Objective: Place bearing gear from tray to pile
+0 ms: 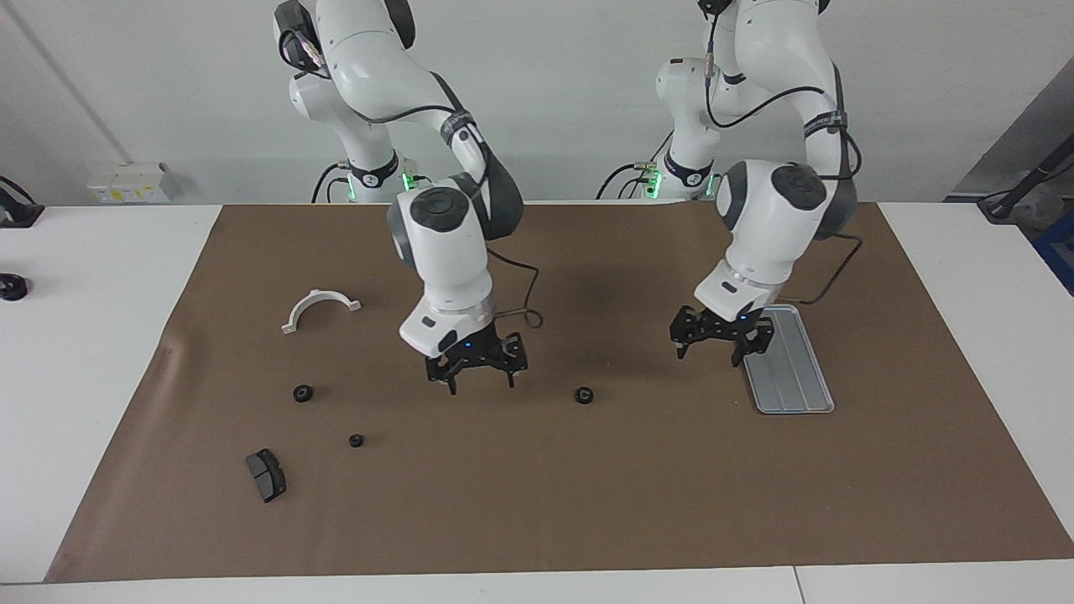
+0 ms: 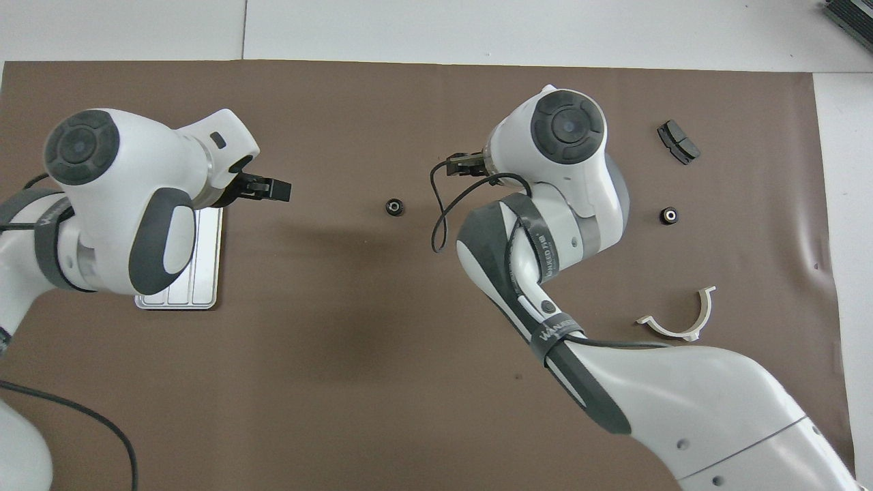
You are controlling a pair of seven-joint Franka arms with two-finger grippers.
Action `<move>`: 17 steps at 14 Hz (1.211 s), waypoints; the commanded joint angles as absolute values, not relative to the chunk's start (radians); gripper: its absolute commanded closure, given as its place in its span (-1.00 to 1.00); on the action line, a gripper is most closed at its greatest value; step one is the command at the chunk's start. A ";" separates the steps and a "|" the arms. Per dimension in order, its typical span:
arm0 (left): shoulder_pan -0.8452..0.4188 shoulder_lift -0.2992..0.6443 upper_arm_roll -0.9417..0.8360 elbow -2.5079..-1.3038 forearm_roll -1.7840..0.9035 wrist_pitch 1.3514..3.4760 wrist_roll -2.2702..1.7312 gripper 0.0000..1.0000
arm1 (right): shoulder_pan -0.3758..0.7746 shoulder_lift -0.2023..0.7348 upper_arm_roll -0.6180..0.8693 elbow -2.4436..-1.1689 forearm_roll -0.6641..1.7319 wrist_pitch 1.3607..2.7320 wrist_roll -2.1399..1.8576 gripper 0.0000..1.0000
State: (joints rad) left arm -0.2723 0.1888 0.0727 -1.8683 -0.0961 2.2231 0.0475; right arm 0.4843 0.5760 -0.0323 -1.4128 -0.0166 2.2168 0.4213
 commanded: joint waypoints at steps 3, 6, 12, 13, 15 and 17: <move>-0.170 0.089 0.063 -1.873 -0.071 2.088 0.115 -1.00 | 0.581 0.756 -0.034 -1.253 -0.063 2.299 0.514 -1.00; -0.127 0.034 0.063 -1.852 -0.008 1.995 0.149 -1.00 | 0.607 0.770 -0.032 -1.261 -0.077 2.332 0.515 -1.00; -0.092 0.015 0.071 -1.587 0.018 1.622 0.150 -1.00 | 0.663 0.811 -0.034 -1.269 -0.118 2.373 0.541 -1.00; -0.092 0.017 0.072 -1.544 0.012 1.565 0.149 -1.00 | 0.663 0.824 -0.034 -1.272 -0.135 2.382 0.541 -1.00; -0.091 0.015 0.072 -1.491 -0.002 1.487 0.147 -1.00 | 0.661 0.830 -0.034 -1.272 -0.143 2.398 0.541 -1.00; -0.091 -0.033 0.071 -1.547 -0.002 1.488 0.152 -1.00 | 0.661 0.830 -0.034 -1.272 -0.143 2.398 0.541 -0.87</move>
